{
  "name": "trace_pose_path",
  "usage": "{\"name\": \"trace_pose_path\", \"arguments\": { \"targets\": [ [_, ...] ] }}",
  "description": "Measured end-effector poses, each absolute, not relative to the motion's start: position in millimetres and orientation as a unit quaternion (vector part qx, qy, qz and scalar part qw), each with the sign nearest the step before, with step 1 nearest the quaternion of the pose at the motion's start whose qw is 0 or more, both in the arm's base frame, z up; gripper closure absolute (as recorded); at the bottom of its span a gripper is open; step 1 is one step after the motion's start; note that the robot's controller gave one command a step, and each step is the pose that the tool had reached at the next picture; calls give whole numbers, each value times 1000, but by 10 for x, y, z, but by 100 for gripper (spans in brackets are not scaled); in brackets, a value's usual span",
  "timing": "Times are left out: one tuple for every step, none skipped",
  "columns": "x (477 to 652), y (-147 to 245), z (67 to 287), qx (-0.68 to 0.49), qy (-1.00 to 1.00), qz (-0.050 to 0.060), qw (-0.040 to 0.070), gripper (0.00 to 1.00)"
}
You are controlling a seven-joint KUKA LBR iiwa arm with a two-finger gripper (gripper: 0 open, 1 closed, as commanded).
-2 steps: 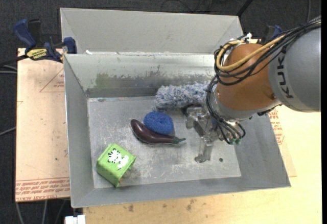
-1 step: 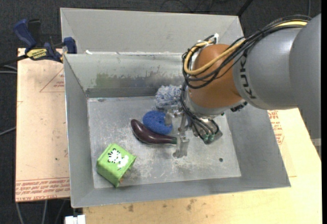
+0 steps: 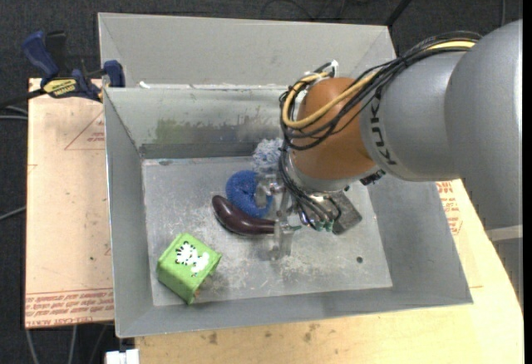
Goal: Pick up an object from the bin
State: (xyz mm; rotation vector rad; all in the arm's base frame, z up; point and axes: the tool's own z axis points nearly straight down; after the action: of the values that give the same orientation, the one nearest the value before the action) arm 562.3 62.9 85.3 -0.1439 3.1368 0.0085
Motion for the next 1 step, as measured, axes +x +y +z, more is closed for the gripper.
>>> {"name": "trace_pose_path", "arguments": {
  "targets": [
    [5642, 551, 828, -42, 999, 2, 1, 0]
  ]
}}
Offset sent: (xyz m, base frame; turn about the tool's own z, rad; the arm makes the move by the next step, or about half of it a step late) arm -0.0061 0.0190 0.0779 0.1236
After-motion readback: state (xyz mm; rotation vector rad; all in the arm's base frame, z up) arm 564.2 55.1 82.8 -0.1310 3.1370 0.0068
